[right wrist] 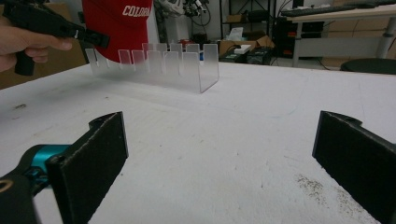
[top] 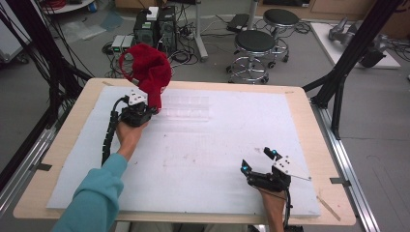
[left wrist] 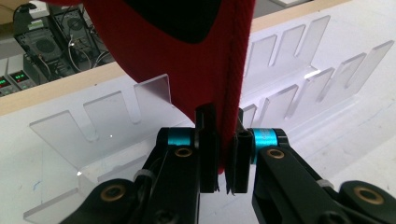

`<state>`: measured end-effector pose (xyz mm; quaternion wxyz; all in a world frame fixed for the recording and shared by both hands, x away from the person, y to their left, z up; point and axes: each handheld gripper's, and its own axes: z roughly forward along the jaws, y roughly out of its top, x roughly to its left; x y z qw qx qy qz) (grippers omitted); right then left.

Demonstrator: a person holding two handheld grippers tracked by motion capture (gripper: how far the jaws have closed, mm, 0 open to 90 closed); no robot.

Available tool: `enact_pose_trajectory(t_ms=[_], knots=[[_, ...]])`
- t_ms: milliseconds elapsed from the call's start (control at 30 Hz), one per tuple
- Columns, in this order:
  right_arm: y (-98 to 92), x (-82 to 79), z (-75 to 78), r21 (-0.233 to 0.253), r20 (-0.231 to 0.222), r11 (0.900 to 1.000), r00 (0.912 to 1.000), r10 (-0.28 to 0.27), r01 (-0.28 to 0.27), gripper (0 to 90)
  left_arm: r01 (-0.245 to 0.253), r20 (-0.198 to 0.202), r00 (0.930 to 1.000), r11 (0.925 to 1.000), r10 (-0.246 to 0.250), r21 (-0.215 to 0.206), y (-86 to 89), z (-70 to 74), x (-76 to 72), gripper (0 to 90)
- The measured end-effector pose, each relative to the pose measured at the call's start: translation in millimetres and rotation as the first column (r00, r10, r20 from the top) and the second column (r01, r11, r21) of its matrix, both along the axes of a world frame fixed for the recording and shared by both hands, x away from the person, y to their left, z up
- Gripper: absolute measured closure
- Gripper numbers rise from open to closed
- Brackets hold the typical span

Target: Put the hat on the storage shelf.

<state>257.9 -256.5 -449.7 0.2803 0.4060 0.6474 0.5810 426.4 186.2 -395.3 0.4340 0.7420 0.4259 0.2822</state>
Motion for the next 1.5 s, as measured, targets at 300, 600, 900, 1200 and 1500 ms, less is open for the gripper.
enact_pose_trajectory(t_ms=[300, 600, 900, 1200, 1500], knots=[[1.1, -1.2, -0.4, -0.012, 0.01, 1.0, 0.9999, -0.003, 0.003, 2.1, 0.009, -0.013, 0.9999, 1.0, -0.009, 0.003, 3.0, -7.2, -5.0, 85.0], [2.6, -5.1, -1.5, -0.023, 0.045, 1.0, 0.9989, -0.011, 0.012, 2.2, 0.012, -0.031, 0.9994, 0.9999, -0.012, 0.001, 5.1, -12.4, -9.8, 83.9], [1.7, -5.2, -1.8, -0.015, 0.049, 1.0, 0.9987, -0.014, 0.015, 2.1, 0.026, -0.037, 0.999, 0.9992, -0.027, -0.031, 13.5, -5.8, -16.0, 59.2], [0.8, -5.8, -2.0, -0.004, 0.053, 1.0, 0.9985, -0.009, 0.01, 2.1, 0.102, -0.059, 0.9918, 0.9817, -0.113, -0.161, 45.3, 11.7, -33.4, 18.1], [0.0, -5.0, -2.1, -0.007, 0.057, 1.0, 0.9984, 0.0, 0.0, 2.2, 0.266, -0.001, 0.9631, 0.9528, -0.269, -0.146, 77.6, 8.5, -73.9, 14.7]])
